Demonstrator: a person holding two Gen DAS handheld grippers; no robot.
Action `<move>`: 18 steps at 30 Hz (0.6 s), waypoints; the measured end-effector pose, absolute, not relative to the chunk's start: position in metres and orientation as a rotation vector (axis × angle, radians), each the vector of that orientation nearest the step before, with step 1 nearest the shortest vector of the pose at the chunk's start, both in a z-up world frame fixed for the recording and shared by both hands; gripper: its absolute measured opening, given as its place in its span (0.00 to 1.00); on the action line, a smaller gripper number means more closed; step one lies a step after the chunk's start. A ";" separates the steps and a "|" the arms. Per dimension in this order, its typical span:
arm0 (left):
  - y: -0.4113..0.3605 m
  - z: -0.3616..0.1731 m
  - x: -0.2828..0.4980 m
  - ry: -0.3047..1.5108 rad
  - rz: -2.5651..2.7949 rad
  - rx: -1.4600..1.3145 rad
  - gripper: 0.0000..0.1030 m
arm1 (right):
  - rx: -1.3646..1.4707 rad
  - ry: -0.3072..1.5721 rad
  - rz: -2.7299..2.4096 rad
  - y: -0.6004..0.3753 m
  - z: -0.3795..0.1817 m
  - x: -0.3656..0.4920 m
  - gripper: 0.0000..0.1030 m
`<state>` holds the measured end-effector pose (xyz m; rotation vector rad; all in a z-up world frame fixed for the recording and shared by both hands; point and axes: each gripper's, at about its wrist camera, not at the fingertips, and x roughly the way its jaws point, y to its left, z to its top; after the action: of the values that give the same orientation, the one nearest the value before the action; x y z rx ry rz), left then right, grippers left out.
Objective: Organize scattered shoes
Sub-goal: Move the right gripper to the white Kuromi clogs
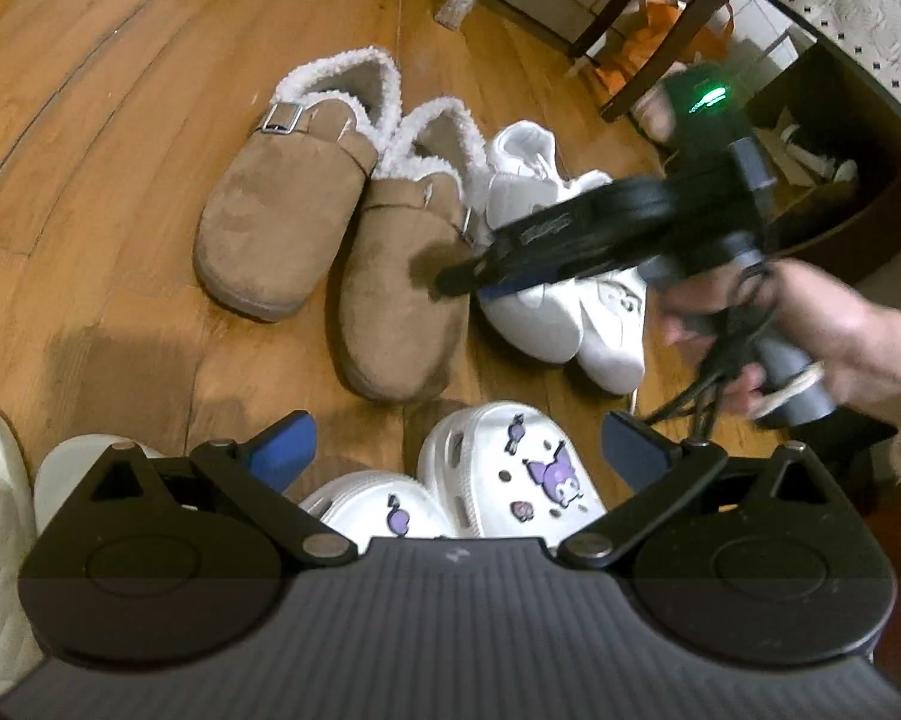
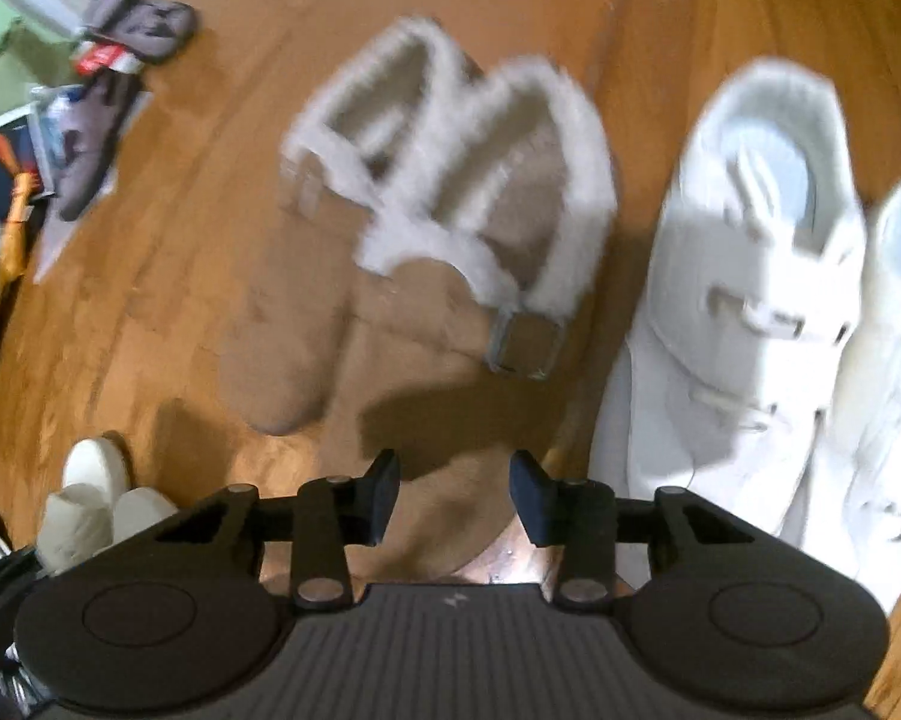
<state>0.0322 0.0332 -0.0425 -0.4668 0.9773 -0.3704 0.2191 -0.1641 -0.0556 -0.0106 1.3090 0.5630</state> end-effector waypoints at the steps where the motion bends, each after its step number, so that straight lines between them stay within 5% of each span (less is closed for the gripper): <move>1: 0.034 -0.043 0.032 0.986 -0.366 -0.460 1.00 | -0.007 1.297 0.578 -0.167 -0.048 0.214 0.50; 4: 0.038 -0.044 0.032 1.013 -0.337 -0.453 1.00 | 0.006 1.262 0.600 -0.187 -0.025 0.178 0.62; 10: 0.037 -0.060 0.032 1.219 -0.302 -0.313 1.00 | 0.232 1.146 0.722 -0.231 0.001 0.059 0.63; 18: 0.011 -0.036 0.016 1.167 -0.504 -0.252 1.00 | -0.133 1.178 0.807 -0.204 -0.051 -0.033 0.65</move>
<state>0.0157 0.0107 -0.0356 -0.2516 1.1673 -0.5039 -0.0327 -0.2042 -0.0512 -0.1329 1.1783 0.8068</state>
